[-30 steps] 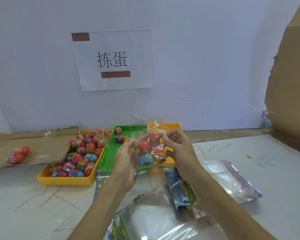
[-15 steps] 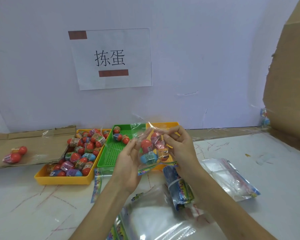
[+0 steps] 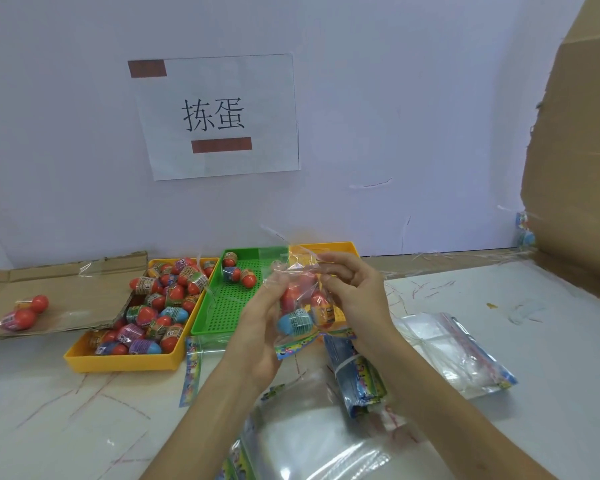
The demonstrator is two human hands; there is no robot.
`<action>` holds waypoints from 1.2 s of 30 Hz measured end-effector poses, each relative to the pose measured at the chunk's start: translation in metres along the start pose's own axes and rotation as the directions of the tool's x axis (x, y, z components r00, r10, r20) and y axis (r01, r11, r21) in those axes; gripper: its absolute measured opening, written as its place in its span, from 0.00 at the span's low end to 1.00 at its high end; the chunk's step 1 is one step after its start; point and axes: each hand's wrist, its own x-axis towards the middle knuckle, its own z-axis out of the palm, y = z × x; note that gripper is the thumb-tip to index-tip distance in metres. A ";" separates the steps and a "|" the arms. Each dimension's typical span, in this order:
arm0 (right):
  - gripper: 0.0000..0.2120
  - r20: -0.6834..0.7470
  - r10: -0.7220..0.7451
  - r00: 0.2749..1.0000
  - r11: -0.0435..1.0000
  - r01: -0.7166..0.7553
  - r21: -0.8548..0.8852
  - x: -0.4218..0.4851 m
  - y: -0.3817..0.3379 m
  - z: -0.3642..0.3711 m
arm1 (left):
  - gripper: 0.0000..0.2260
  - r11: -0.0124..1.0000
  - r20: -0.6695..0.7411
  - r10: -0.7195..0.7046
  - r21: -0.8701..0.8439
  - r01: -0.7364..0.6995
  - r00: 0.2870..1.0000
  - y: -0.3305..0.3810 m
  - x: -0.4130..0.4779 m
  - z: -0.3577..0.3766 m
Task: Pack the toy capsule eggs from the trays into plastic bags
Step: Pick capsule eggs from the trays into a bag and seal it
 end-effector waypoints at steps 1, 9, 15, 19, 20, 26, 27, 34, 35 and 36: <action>0.17 0.002 -0.003 1.000 1.000 0.003 0.001 0.000 0.000 -0.001 | 0.12 1.000 0.015 -0.004 0.013 0.004 1.000 0.000 0.000 0.000; 0.19 0.033 -0.012 0.999 1.000 0.012 -0.005 -0.001 -0.002 0.001 | 0.14 0.996 -0.064 0.052 0.070 -0.047 0.997 -0.006 0.006 -0.001; 0.11 0.088 -0.034 0.996 0.997 0.039 -0.063 -0.002 -0.005 0.000 | 0.13 0.990 -0.020 0.052 0.135 -0.049 0.998 -0.005 0.006 -0.006; 0.08 0.073 -0.115 0.991 0.987 0.123 -0.103 -0.001 -0.008 -0.004 | 0.13 0.991 -0.031 -0.001 0.136 0.005 1.000 -0.005 0.009 -0.010; 0.08 0.097 -0.125 0.987 0.988 0.133 -0.083 -0.001 -0.009 -0.005 | 0.12 0.994 -0.026 -0.017 0.105 0.020 1.000 -0.004 0.010 -0.012; 0.08 0.290 -0.197 0.937 0.979 0.205 0.003 -0.005 -0.012 -0.002 | 0.14 0.996 -0.004 -0.063 -0.069 0.063 0.998 0.001 0.015 -0.021; 0.09 0.311 -0.194 0.930 0.978 0.208 -0.011 -0.006 -0.014 -0.002 | 0.11 0.994 0.007 -0.068 -0.085 0.068 0.998 0.002 0.015 -0.022; 0.08 0.439 -0.166 0.883 0.978 0.203 -0.038 -0.008 -0.027 -0.005 | 0.11 0.956 0.078 -0.163 -0.233 0.177 0.984 0.014 0.011 -0.021; 0.08 0.457 -0.170 0.873 0.976 0.212 -0.041 -0.008 -0.028 -0.005 | 0.12 0.951 0.094 -0.168 -0.246 0.186 0.981 0.016 0.010 -0.021; 0.08 0.476 -0.179 0.861 0.972 0.230 -0.049 -0.008 -0.029 -0.005 | 0.10 0.946 0.109 -0.168 -0.262 0.192 0.980 0.017 0.009 -0.021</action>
